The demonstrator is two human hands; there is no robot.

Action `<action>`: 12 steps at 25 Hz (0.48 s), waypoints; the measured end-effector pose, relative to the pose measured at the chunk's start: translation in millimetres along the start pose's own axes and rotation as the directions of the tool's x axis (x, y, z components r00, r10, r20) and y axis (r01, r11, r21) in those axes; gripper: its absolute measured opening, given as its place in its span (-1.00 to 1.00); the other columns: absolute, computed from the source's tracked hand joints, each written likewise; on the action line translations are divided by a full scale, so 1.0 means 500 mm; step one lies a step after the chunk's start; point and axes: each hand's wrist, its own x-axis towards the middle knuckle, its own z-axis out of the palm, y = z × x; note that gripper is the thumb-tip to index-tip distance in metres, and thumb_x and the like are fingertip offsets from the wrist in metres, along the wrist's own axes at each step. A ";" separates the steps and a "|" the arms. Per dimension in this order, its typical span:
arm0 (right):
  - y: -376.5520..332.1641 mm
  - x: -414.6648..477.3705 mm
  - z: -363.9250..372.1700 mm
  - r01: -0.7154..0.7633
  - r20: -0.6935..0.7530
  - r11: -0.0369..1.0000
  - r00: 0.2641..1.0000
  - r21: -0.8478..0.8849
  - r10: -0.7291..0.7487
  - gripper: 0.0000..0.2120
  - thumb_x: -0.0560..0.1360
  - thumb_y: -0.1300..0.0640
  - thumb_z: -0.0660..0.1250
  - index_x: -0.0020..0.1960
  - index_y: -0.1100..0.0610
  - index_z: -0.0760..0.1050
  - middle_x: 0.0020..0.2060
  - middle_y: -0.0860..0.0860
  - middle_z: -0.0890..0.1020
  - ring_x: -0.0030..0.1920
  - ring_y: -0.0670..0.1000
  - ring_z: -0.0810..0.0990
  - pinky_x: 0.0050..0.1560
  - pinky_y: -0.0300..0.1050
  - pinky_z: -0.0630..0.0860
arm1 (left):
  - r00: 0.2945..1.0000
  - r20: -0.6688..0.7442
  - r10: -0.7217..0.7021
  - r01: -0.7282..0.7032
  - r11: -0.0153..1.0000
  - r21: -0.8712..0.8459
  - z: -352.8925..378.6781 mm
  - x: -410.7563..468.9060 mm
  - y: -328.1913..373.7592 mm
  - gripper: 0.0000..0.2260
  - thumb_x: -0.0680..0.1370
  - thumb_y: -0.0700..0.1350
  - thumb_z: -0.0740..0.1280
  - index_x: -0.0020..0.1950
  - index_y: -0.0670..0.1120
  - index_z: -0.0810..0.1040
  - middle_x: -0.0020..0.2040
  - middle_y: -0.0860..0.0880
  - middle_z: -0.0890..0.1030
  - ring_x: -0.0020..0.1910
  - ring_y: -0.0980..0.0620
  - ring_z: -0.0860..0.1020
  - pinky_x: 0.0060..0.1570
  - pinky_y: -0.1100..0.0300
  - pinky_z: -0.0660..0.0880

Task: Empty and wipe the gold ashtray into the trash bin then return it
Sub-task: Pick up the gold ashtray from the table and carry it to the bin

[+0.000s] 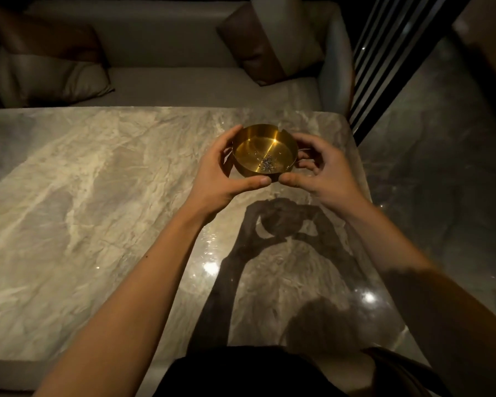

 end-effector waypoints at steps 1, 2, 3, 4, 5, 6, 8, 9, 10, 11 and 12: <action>-0.006 -0.001 0.001 -0.004 -0.013 1.000 1.000 0.014 0.005 -0.27 0.27 0.20 0.60 0.38 0.17 0.39 0.26 0.08 0.53 0.14 -0.04 0.55 0.14 -0.20 0.54 | 1.000 0.020 0.014 -0.013 1.000 -0.008 -0.006 0.007 0.001 -0.07 0.22 -0.12 0.66 0.51 -0.03 0.30 0.44 -0.01 0.43 0.43 0.10 0.41 0.44 0.13 0.39; -0.012 0.001 0.002 -0.011 -0.024 1.000 1.000 0.020 0.011 -0.26 0.26 0.21 0.60 0.37 0.18 0.38 0.26 0.05 0.52 0.13 -0.04 0.55 0.12 -0.18 0.54 | 0.999 0.037 0.025 -0.024 1.000 -0.019 -0.013 0.014 0.001 -0.06 0.21 -0.08 0.66 0.51 -0.01 0.29 0.44 0.01 0.43 0.43 0.14 0.41 0.40 0.24 0.40; -0.019 0.003 0.004 -0.023 -0.031 1.000 0.999 0.021 0.024 -0.26 0.26 0.22 0.60 0.36 0.17 0.36 0.24 0.03 0.52 0.11 -0.06 0.55 0.10 -0.18 0.54 | 0.998 0.051 0.029 -0.027 0.999 -0.037 -0.022 0.021 0.001 -0.05 0.20 -0.06 0.65 0.51 0.00 0.28 0.44 0.03 0.44 0.43 0.17 0.41 0.36 0.32 0.40; -0.024 0.004 0.005 -0.036 -0.030 0.999 0.999 0.025 0.036 -0.26 0.27 0.24 0.59 0.36 0.16 0.36 0.23 0.00 0.51 0.09 -0.07 0.56 0.09 -0.19 0.55 | 0.998 0.062 0.028 -0.024 0.998 -0.063 -0.030 0.026 0.000 -0.06 0.19 -0.06 0.65 0.50 -0.01 0.29 0.44 0.02 0.45 0.43 0.17 0.42 0.34 0.34 0.41; -0.030 0.005 0.004 -0.043 -0.023 0.999 0.999 0.025 0.043 -0.25 0.27 0.24 0.58 0.38 0.15 0.35 0.22 -0.03 0.51 0.06 -0.09 0.56 0.08 -0.19 0.56 | 0.997 0.069 0.029 -0.023 0.995 -0.095 -0.038 0.030 -0.005 -0.07 0.19 -0.08 0.65 0.48 -0.04 0.30 0.43 -0.01 0.47 0.43 0.15 0.43 0.37 0.29 0.41; -0.034 0.007 0.003 -0.045 -0.013 0.999 0.999 0.019 0.045 -0.23 0.27 0.23 0.58 0.41 0.13 0.34 0.21 -0.05 0.51 0.03 -0.11 0.57 0.07 -0.18 0.58 | 0.996 0.078 0.032 -0.022 0.992 -0.125 -0.047 0.035 -0.011 -0.10 0.19 -0.11 0.64 0.46 -0.08 0.32 0.40 -0.04 0.48 0.42 0.11 0.45 0.42 0.19 0.40; -0.038 0.015 0.006 -0.064 0.008 0.998 0.998 -0.003 0.064 -0.19 0.28 0.23 0.57 0.45 0.11 0.31 0.19 -0.03 0.50 -0.05 -0.14 0.58 0.04 -0.20 0.60 | 0.994 0.109 0.026 -0.008 0.986 -0.168 -0.058 0.041 -0.026 -0.18 0.20 -0.14 0.63 0.41 -0.10 0.38 0.34 -0.04 0.52 0.40 0.06 0.47 0.46 0.03 0.38; -0.039 0.015 0.009 -0.073 0.009 0.997 0.997 -0.019 0.074 -0.19 0.28 0.24 0.57 0.46 0.10 0.32 0.19 0.02 0.49 -0.08 -0.13 0.57 0.02 -0.22 0.60 | 0.993 0.118 0.021 0.000 0.984 -0.178 -0.059 0.039 -0.029 -0.20 0.21 -0.15 0.62 0.40 -0.09 0.40 0.33 -0.01 0.52 0.40 0.06 0.47 0.47 0.01 0.37; -0.038 0.015 0.011 -0.079 -0.006 0.996 0.997 -0.032 0.079 -0.20 0.27 0.25 0.58 0.44 0.11 0.34 0.20 0.08 0.48 -0.09 -0.11 0.55 -0.02 -0.24 0.60 | 0.992 0.122 0.020 0.002 0.984 -0.177 -0.056 0.038 -0.031 -0.21 0.22 -0.15 0.63 0.40 -0.07 0.41 0.32 0.02 0.52 0.40 0.08 0.47 0.47 0.01 0.37; -0.037 0.014 0.012 -0.081 -0.025 0.996 0.997 -0.041 0.080 -0.22 0.26 0.26 0.59 0.41 0.11 0.37 0.20 0.11 0.48 -0.10 -0.09 0.54 -0.06 -0.26 0.59 | 0.992 0.124 0.018 0.002 0.986 -0.165 -0.050 0.037 -0.032 -0.19 0.22 -0.15 0.64 0.42 -0.07 0.40 0.33 0.04 0.51 0.41 0.10 0.47 0.46 0.03 0.37; -0.033 0.013 0.013 -0.083 -0.036 0.996 0.996 -0.041 0.082 -0.24 0.24 0.27 0.60 0.38 0.11 0.39 0.18 0.11 0.50 -0.11 -0.07 0.54 -0.09 -0.28 0.59 | 0.992 0.128 0.018 0.001 0.989 -0.147 -0.042 0.036 -0.031 -0.14 0.21 -0.15 0.66 0.45 -0.09 0.37 0.35 0.05 0.49 0.41 0.11 0.46 0.46 0.05 0.37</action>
